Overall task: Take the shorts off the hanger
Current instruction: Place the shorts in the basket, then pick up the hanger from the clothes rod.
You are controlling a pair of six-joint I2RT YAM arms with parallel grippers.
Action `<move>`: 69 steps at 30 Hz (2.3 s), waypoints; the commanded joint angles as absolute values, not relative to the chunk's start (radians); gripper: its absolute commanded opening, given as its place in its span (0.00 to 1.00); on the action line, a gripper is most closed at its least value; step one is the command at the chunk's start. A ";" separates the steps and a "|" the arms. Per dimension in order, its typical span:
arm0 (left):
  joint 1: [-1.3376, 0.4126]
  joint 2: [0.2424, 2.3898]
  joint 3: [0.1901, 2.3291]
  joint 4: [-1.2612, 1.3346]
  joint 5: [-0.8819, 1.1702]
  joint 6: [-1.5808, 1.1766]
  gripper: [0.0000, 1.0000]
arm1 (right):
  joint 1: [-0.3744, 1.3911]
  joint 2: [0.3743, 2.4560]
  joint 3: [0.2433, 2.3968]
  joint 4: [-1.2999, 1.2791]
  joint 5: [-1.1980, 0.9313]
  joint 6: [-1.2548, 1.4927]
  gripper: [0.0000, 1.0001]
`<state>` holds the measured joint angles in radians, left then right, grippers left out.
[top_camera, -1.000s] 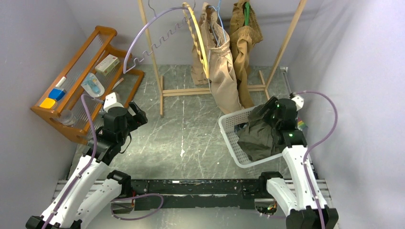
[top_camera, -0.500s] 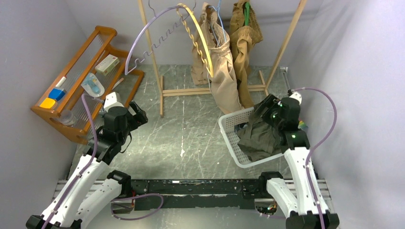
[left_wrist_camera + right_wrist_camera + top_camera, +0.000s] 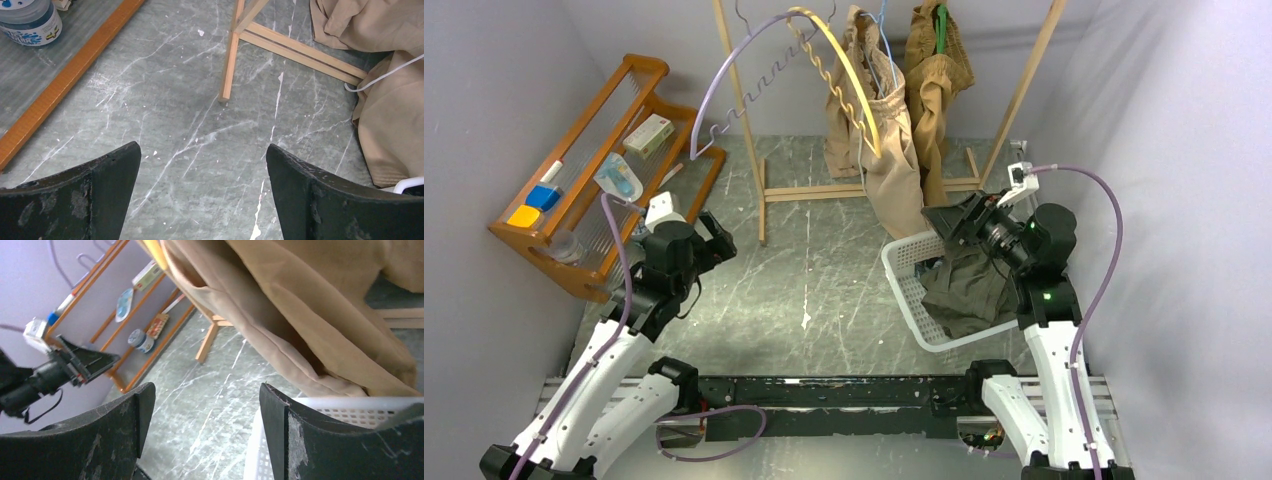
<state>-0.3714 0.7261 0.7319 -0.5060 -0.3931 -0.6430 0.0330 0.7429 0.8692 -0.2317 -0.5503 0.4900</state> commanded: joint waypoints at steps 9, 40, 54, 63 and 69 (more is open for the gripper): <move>-0.373 0.682 0.705 -0.506 -0.349 -0.773 1.00 | 0.162 0.928 0.986 0.113 -0.955 0.585 0.65; -0.373 0.714 0.747 -0.363 -0.242 -0.432 1.00 | 0.412 1.070 1.458 -0.541 -0.001 0.194 0.55; -0.373 0.595 0.726 -0.490 -0.433 -0.488 0.96 | 0.429 1.254 1.618 -0.507 -0.086 0.168 0.51; -0.373 0.604 0.750 -0.555 -0.489 -0.519 0.95 | 0.455 1.387 1.706 -0.518 0.036 0.110 0.44; -0.372 0.586 0.744 -0.556 -0.495 -0.522 0.95 | 0.538 1.456 1.757 -0.493 0.075 0.030 0.44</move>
<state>-0.3714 0.6014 0.7311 -0.5426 -0.4690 -0.5133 0.4728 1.4288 1.7058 -0.5224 0.0139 0.1085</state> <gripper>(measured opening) 0.950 0.430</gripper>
